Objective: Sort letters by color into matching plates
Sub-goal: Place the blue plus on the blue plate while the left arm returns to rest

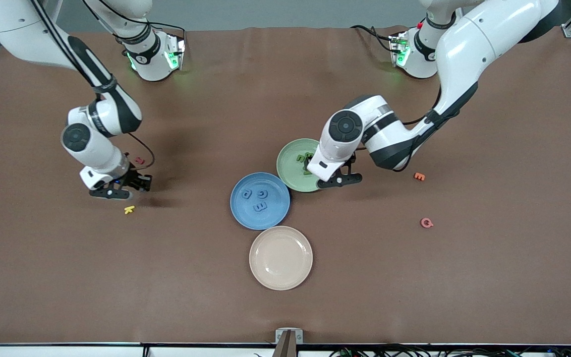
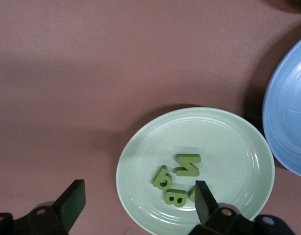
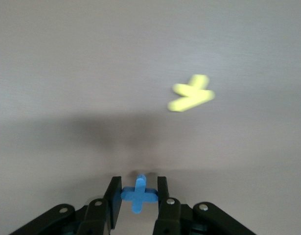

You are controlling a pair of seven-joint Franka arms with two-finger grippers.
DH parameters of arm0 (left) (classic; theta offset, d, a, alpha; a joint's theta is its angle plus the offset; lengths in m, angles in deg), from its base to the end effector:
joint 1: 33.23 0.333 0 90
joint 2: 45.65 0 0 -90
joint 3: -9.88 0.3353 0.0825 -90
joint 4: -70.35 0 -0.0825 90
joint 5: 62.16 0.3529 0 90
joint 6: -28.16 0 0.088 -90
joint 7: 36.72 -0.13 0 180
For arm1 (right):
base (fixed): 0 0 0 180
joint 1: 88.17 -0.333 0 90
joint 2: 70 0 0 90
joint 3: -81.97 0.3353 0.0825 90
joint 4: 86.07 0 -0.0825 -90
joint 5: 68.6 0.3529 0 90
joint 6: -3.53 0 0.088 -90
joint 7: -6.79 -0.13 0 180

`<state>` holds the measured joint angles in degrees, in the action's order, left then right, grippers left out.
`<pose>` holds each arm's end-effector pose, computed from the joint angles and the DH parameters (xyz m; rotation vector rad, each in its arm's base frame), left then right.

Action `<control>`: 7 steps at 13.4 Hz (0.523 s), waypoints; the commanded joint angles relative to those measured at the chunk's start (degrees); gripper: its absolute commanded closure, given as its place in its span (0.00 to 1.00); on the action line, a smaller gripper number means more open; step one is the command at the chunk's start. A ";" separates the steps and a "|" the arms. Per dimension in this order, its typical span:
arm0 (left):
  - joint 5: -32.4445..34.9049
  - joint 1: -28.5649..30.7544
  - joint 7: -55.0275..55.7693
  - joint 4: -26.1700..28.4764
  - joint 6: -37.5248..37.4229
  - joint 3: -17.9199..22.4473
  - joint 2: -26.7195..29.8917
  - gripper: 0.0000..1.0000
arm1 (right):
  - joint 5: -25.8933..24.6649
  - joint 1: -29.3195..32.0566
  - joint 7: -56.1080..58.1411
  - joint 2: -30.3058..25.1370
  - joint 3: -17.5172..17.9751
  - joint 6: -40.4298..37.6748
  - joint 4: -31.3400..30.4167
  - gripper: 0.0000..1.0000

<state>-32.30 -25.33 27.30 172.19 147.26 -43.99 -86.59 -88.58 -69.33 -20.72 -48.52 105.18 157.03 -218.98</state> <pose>0.4982 -0.3742 0.2868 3.1142 0.1993 -0.2237 0.5129 0.0502 0.2169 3.1311 -0.1884 0.0579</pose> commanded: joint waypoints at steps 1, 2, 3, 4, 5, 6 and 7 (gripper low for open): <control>-7.59 0.10 -9.57 2.31 0.25 3.67 7.35 0.02 | -0.67 -7.29 -11.74 1.01 -0.19 -5.03 5.72 1.00; -11.54 0.01 -14.05 3.18 0.34 5.59 9.98 0.02 | -0.67 -10.19 -15.78 1.28 -0.19 -5.57 7.21 1.00; -16.62 -0.07 -20.27 4.41 0.69 7.79 13.22 0.03 | -0.50 -13.01 -20.00 2.41 -0.19 -6.18 9.23 1.00; -20.42 0.01 -25.38 5.29 1.04 9.81 15.69 0.03 | -0.50 -14.95 -23.17 3.64 -0.19 -7.58 11.34 1.00; -24.28 0.01 -29.52 5.99 1.31 12.35 18.33 0.03 | -0.50 -17.58 -27.29 5.22 -0.19 -9.68 14.49 1.00; -26.24 0.10 -32.60 6.70 1.31 13.95 20.53 0.03 | -0.41 -20.39 -31.16 6.71 -0.19 -11.36 17.66 1.00; -28.08 0.27 -36.64 7.83 1.31 15.88 23.16 0.03 | -0.41 -23.38 -35.64 9.08 -0.19 -13.72 22.04 1.00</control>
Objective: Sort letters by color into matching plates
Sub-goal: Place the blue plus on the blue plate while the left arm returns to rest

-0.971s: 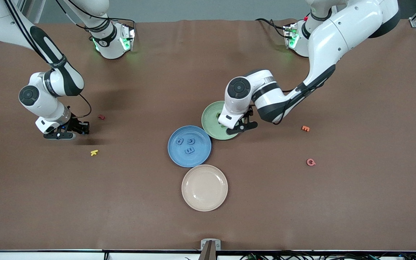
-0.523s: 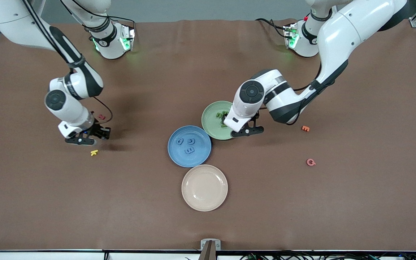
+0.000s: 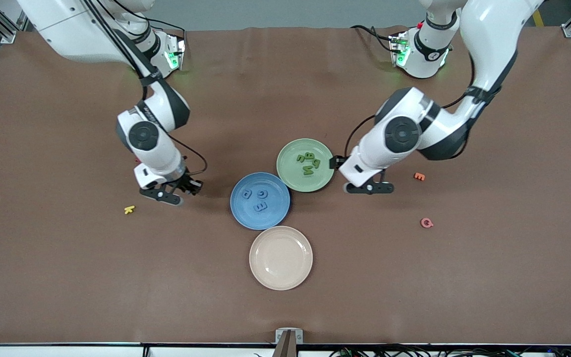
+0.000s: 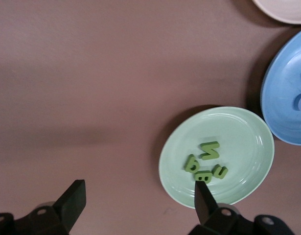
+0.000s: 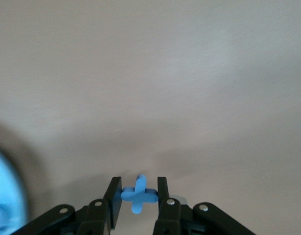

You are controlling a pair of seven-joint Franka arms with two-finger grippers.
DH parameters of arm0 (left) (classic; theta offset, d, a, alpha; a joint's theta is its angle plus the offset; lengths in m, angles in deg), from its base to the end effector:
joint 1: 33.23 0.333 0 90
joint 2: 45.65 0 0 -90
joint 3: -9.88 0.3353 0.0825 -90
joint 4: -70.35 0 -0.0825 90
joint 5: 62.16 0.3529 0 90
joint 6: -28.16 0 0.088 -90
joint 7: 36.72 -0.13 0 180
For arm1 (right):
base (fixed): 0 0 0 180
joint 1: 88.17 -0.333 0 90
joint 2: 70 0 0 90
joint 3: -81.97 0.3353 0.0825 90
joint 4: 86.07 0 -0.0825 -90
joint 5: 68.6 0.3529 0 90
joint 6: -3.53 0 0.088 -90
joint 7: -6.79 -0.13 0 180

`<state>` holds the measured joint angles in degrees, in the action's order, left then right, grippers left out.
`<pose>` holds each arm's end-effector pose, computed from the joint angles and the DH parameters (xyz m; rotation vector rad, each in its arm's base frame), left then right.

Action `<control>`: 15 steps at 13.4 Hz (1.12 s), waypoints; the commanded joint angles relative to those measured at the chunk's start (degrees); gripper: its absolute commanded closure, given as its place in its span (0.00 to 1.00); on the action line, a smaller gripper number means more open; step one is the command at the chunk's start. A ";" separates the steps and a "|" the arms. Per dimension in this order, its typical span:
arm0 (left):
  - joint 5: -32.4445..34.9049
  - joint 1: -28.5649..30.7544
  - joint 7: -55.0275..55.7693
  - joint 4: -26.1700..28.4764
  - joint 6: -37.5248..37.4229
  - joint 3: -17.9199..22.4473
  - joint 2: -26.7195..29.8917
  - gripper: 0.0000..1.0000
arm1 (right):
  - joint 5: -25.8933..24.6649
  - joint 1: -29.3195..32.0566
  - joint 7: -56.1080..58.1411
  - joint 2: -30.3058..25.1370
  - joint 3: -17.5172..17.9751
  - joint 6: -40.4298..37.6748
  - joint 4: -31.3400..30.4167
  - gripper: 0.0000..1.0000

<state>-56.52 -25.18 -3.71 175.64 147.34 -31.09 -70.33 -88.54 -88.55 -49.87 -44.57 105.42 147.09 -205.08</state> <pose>0.5260 -0.2921 0.3514 3.0095 -0.0237 -0.2605 0.5343 0.2265 0.2498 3.0928 -0.5207 0.0874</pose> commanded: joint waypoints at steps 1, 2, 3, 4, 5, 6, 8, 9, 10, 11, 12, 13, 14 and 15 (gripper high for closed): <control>-5.70 0.56 -10.37 5.87 1.23 5.44 9.88 0.03 | -0.45 -6.54 -10.18 7.41 -0.42 -5.99 12.27 1.00; -8.59 2.30 -15.29 6.67 1.23 6.85 12.61 0.03 | -0.36 -8.83 -13.09 9.79 -0.51 -7.66 16.14 1.00; -10.88 5.89 -19.86 7.03 0.71 6.95 14.90 0.02 | -0.10 -11.03 -15.73 12.07 -0.51 -9.25 20.35 1.00; -10.99 9.06 -22.26 6.77 0.09 6.87 16.14 0.02 | -0.10 -12.87 -18.02 14.18 -0.60 -10.13 23.79 1.00; -10.91 10.57 -22.72 6.42 -1.13 6.95 17.45 0.02 | -0.10 -14.02 -19.87 15.68 -0.60 -10.31 26.26 1.00; -10.65 12.67 -22.90 5.81 -2.36 7.04 18.95 0.02 | -0.01 -15.08 -21.28 17.00 -0.60 -10.40 28.11 1.00; -10.47 18.03 -26.04 0.56 -8.92 7.04 19.84 0.02 | -0.10 -17.19 -23.83 19.38 -0.60 -10.67 31.19 1.00; -10.55 21.27 -27.98 -3.56 -14.19 7.04 19.84 0.02 | -0.27 -18.42 -25.58 20.70 -0.68 -11.10 33.03 1.00; -10.56 23.74 -28.34 -7.52 -18.94 6.96 19.84 0.02 | -0.45 -19.65 -26.99 22.10 -0.77 -11.46 35.05 1.00; -10.38 24.64 -28.87 -10.26 -21.25 7.04 19.84 0.02 | -0.53 -20.97 -28.05 23.51 -0.86 -11.46 36.90 1.00; -10.38 25.34 -30.01 -11.85 -21.62 7.13 20.10 0.02 | -0.62 -21.76 -28.84 24.65 -1.04 -11.46 38.22 1.00; -10.29 26.13 -31.06 -12.91 -22.06 7.13 20.80 0.02 | -0.62 -22.55 -29.46 25.27 -1.21 -11.46 39.11 1.00; -10.38 26.23 -31.51 -13.27 -22.67 7.13 21.68 0.02 | -0.62 -22.65 -29.47 25.54 -1.30 -11.37 39.20 0.96; -10.29 26.23 -31.51 -13.10 -23.37 7.22 22.73 0.02 | -0.62 -22.65 -29.38 25.54 -1.21 -11.46 39.21 0.59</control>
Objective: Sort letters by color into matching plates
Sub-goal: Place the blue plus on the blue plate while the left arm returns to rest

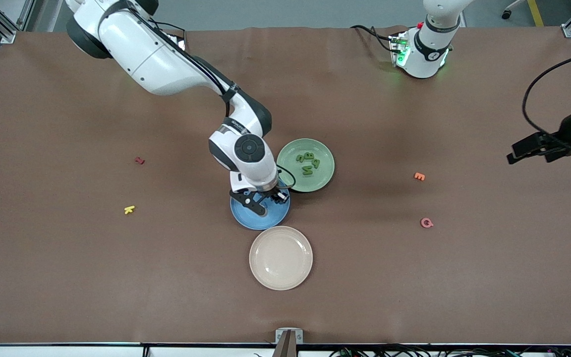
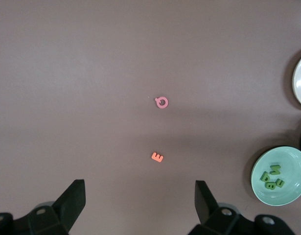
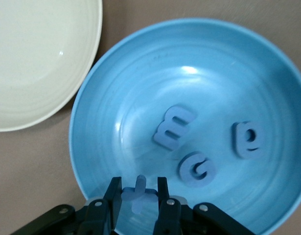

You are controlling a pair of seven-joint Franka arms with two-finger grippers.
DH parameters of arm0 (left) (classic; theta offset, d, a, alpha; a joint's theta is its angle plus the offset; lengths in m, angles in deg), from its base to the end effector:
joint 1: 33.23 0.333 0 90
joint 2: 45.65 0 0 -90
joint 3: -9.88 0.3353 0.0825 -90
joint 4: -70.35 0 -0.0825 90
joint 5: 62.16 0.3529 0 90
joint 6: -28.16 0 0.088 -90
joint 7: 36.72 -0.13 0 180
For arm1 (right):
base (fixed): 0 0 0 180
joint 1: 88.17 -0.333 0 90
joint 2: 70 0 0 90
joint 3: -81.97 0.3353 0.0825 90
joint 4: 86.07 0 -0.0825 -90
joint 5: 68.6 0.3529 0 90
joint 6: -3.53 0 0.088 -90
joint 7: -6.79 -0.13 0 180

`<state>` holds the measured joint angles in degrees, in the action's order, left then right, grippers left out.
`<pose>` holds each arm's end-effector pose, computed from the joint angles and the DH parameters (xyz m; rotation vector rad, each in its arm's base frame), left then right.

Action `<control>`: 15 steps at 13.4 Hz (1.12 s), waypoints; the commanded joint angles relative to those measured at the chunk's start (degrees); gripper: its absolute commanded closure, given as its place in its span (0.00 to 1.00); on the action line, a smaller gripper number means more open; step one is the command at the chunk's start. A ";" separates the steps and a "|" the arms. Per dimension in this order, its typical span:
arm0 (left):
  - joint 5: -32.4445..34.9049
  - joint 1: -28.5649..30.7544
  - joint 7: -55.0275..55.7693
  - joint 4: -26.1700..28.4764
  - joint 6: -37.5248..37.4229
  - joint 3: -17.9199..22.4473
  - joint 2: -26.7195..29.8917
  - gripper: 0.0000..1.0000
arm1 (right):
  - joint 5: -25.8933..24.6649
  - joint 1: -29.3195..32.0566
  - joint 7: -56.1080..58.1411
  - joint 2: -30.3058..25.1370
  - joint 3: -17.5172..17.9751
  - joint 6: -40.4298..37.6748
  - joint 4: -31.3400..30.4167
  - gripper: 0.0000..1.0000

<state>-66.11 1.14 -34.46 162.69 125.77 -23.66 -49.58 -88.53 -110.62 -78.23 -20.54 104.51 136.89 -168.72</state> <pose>0.5532 0.0101 0.5841 3.0329 0.0965 0.0506 0.5590 0.4591 0.2164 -2.9029 0.9130 -0.0231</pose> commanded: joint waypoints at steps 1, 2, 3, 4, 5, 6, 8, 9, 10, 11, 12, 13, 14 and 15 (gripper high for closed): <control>0.60 -0.09 -0.76 -0.23 -1.81 -0.30 2.60 0.01 | -0.90 -0.57 -1.02 1.51 -0.40 -1.26 2.84 0.01; 2.44 -0.09 -0.85 -0.32 -1.81 -0.65 3.30 0.01 | -1.08 -0.66 -1.02 1.51 -0.74 -1.43 2.84 0.00; 2.64 -0.18 -0.93 -0.32 -1.81 -0.74 4.09 0.01 | -1.08 -0.66 -0.85 1.42 -0.75 -1.43 2.84 0.00; 2.64 -0.18 -0.94 -0.32 -1.81 -0.82 4.45 0.01 | -1.08 -0.66 -0.85 1.42 -0.75 -1.43 2.84 0.00; 2.55 -0.26 -0.94 -0.32 -1.81 -0.83 4.45 0.01 | -1.08 -0.58 -0.76 1.42 -0.83 -1.43 2.84 0.00; 2.46 -0.27 -0.94 -0.32 -1.81 -0.83 4.37 0.01 | -1.08 -0.57 -0.67 1.34 -0.84 -1.52 2.84 0.00; 2.38 -0.88 -1.02 -0.23 -1.81 -0.56 4.28 0.01 | -1.34 0.04 -0.32 1.25 -0.84 -2.65 2.93 0.00; 2.46 -2.10 -1.02 -0.32 -1.81 -0.13 4.28 0.01 | -1.43 0.21 0.03 0.99 -0.84 -3.62 2.93 0.00; 2.46 -4.03 -1.02 -0.23 -1.81 2.05 4.28 0.01 | -1.52 0.48 2.21 0.29 -0.75 -4.85 2.93 0.00; 2.55 -9.09 -0.94 -0.23 -1.81 7.03 4.28 0.01 | -1.26 1.35 5.45 -0.59 -0.75 -7.12 2.93 0.00; 2.55 -15.49 -0.94 -0.23 -1.81 13.70 4.28 0.01 | -1.26 2.58 8.09 -1.03 -0.49 -9.58 2.93 0.00; 2.55 -20.87 -1.02 -0.23 -1.81 18.98 4.28 0.01 | -1.17 3.37 11.16 -2.60 -0.31 -12.04 2.84 0.00; 2.55 -24.66 -1.02 -0.15 -1.81 22.78 4.28 0.01 | -1.17 4.08 14.15 -3.75 -0.31 -14.42 2.76 0.00; 2.55 -28.61 -1.02 -0.15 -1.81 26.47 4.28 0.01 | -0.99 5.22 16.79 -5.24 -0.22 -16.96 2.58 0.00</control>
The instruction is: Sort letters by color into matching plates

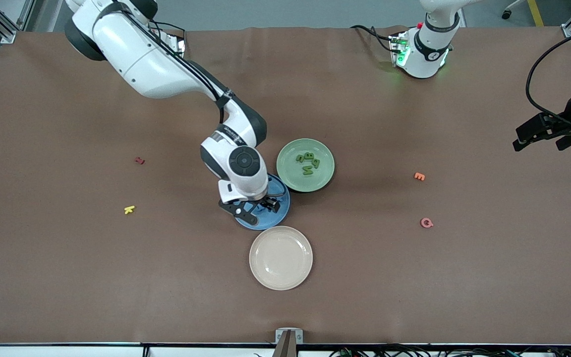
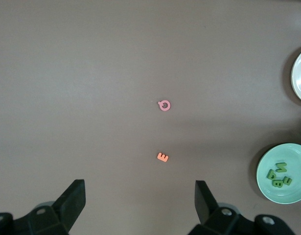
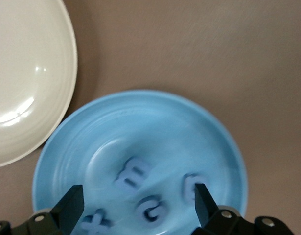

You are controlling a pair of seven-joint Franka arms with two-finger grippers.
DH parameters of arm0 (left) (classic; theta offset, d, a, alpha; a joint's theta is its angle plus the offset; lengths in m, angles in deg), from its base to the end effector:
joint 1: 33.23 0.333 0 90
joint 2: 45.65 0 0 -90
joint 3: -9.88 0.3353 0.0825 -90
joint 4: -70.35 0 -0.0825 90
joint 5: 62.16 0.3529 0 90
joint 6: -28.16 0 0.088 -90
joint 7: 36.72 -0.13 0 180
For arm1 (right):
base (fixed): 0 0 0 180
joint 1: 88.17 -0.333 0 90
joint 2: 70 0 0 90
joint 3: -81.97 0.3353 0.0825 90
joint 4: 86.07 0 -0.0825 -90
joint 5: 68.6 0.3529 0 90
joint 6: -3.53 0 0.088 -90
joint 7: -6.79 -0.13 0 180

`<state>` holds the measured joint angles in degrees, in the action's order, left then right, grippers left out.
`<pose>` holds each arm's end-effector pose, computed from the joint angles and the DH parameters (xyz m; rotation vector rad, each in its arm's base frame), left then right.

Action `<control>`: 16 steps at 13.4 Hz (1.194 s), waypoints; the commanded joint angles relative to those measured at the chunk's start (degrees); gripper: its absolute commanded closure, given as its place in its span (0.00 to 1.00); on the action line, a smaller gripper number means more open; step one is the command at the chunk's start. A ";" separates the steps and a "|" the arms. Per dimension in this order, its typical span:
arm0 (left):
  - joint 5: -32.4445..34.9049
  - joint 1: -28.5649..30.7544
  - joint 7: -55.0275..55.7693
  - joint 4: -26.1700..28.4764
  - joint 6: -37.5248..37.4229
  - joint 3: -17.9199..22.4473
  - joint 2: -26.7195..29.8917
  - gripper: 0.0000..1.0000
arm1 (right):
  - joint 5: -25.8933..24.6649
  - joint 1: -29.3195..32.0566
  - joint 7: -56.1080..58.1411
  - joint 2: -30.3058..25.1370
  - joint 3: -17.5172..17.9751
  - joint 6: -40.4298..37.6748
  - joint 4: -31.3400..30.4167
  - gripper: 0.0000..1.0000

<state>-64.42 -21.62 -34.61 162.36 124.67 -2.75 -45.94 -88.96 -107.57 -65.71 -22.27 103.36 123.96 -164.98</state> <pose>0.5372 -0.0140 0.6131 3.0969 0.0342 0.1123 0.5912 0.4032 0.2401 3.0039 -0.7204 -0.0077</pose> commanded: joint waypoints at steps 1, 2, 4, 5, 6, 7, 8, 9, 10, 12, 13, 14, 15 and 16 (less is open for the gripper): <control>0.85 -9.02 -0.88 0.19 -0.71 8.64 0.64 0.01 | -0.47 3.21 7.52 -5.00 0.93 -7.19 -1.42 0.00; 0.77 -11.40 -0.88 0.19 -0.71 11.11 0.64 0.01 | -0.39 4.44 10.86 -6.40 0.93 -9.92 -1.59 0.00; 0.77 -13.79 -0.88 0.19 -0.71 13.33 0.64 0.01 | -0.21 7.25 17.01 -9.74 1.01 -13.53 -3.25 0.00; 0.77 -13.89 -0.88 0.19 -0.71 13.33 0.64 0.01 | -0.21 8.83 20.52 -11.76 1.01 -14.33 -4.83 0.00; 0.68 -13.89 -0.88 0.19 -0.71 13.33 0.64 0.01 | -0.12 10.68 23.69 -13.52 1.01 -15.12 -6.50 0.00; 0.68 -13.80 -0.88 0.10 -0.71 13.33 0.56 0.01 | -0.12 12.52 27.29 -15.54 1.01 -16.52 -8.08 0.00; 0.50 -13.37 -0.88 0.10 -0.71 13.25 0.56 0.01 | -0.03 13.67 30.02 -16.78 1.01 -19.06 -8.45 0.00; 0.50 -13.27 -0.88 0.19 -0.71 13.24 0.56 0.01 | 0.49 15.34 33.71 -17.92 1.01 -22.91 -8.19 0.00; 0.50 -13.27 -0.88 0.10 -0.71 13.24 0.47 0.01 | 2.15 17.09 37.66 -19.24 1.01 -25.22 -8.19 0.00; 0.50 -13.27 -0.88 0.19 -0.71 13.24 0.38 0.01 | 5.40 22.18 45.57 -21.79 1.01 -29.26 -8.19 0.00; 0.50 -13.27 -0.88 0.19 -0.71 13.24 0.47 0.01 | 5.59 24.64 49.78 -23.19 1.01 -31.11 -8.01 0.00; 0.50 -13.27 -0.88 0.19 -0.80 13.16 0.73 0.01 | 5.68 26.32 53.22 -24.25 1.01 -32.69 -7.75 0.00; 0.59 -13.36 -0.88 0.10 -0.80 13.07 0.73 0.01 | 5.77 27.99 55.69 -25.13 1.01 -34.28 -7.31 0.00; 0.76 -13.36 -0.79 0.01 -0.80 12.89 0.73 0.01 | 6.38 29.40 57.89 -26.27 1.01 -35.94 -7.05 0.00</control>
<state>-64.41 -34.75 -34.61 162.45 124.66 10.19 -45.94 -84.07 -80.96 -11.56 -45.16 103.40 89.87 -170.22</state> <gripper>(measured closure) 0.004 0.000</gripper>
